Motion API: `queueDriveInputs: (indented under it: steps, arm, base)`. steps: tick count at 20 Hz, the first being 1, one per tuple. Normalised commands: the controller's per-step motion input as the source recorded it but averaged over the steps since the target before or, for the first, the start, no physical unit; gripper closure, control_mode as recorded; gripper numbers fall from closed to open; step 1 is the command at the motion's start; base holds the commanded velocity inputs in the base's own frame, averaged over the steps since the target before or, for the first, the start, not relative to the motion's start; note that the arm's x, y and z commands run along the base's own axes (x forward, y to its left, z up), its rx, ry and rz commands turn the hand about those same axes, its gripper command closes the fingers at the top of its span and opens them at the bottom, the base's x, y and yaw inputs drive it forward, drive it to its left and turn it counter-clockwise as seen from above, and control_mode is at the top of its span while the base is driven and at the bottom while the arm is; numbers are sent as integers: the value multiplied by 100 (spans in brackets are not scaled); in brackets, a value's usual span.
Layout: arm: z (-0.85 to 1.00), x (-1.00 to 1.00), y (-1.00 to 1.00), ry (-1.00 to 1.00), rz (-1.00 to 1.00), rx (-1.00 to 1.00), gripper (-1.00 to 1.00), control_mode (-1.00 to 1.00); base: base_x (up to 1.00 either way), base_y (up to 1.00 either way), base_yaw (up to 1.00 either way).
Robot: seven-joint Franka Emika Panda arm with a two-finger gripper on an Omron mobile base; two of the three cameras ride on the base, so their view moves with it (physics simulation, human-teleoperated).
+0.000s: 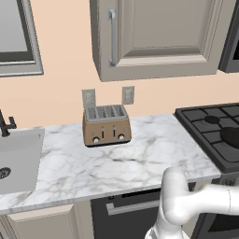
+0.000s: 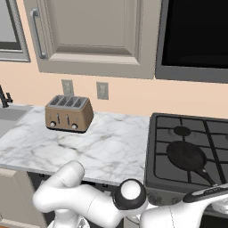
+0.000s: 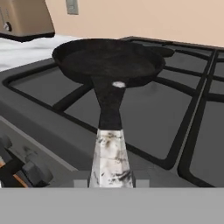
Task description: Pick the pan from the cabinet and place it on the stove. Then turn on the stove burner for the pan.
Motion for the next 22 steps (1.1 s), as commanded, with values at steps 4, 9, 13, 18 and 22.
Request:
queueDriveInputs:
  steps: [4,9,13,18,22]
  arm:
    - [-7,0,0,3,0,0,100,-100]
    - [0,-4,0,0,0,0,-100,-100]
    - [1,-8,0,0,0,0,-100,-100]
    - [5,-7,0,0,0,0,-100,-100]
    - [12,-4,0,0,0,0,-100,-100]
  base:
    - [0,0,0]
    - [0,0,0]
    - [0,0,0]
    - [0,0,0]
    - [0,0,0]
